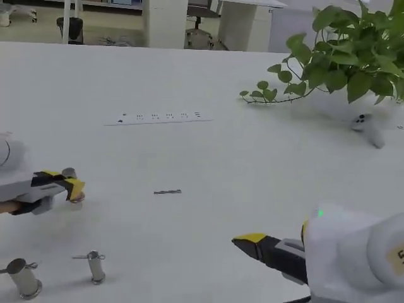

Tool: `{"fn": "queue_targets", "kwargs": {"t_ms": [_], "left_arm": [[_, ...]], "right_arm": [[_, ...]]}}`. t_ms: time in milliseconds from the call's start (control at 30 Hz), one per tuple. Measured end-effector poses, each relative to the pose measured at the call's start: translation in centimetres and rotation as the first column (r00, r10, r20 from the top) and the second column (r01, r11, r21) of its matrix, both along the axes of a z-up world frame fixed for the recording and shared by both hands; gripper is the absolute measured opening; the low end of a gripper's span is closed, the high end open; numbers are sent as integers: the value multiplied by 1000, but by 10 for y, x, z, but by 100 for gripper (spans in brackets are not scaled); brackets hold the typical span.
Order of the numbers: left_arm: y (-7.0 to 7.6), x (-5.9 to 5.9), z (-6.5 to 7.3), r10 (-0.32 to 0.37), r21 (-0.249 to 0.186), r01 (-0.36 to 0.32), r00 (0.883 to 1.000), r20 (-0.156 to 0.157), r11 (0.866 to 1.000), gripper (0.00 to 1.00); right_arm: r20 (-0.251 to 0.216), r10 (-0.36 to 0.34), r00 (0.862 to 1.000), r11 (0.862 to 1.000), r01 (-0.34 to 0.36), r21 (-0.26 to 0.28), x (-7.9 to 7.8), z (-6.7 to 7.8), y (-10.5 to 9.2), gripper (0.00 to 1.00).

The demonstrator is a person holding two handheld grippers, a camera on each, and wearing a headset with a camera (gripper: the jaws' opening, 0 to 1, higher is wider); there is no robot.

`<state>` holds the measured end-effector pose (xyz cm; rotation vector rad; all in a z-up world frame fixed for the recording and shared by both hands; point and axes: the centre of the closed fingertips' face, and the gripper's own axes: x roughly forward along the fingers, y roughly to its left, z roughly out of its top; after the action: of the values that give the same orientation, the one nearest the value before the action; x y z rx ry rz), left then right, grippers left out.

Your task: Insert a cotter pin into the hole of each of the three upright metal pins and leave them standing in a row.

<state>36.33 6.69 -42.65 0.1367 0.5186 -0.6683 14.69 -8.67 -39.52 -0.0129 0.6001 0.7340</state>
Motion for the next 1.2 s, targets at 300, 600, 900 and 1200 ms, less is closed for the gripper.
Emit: {"fn": "queue_targets", "kwargs": {"t_ms": [300,600,900,1200], "left_arm": [[-11,-12,39,-80,6,80,995,59,997,9],[-34,-44,58,-212,-2,213,975,62,977,9],[-56,-77,74,-313,31,311,944,108,950,9],[-80,-117,85,-424,18,425,899,113,905,9]], "right_arm": [[27,-27,999,1000,27,5,6,5,-2,80],[44,-53,998,999,52,11,10,6,-7,80],[42,-60,997,998,59,5,12,3,-5,80],[24,-69,997,998,69,5,12,-2,-6,81]]}}
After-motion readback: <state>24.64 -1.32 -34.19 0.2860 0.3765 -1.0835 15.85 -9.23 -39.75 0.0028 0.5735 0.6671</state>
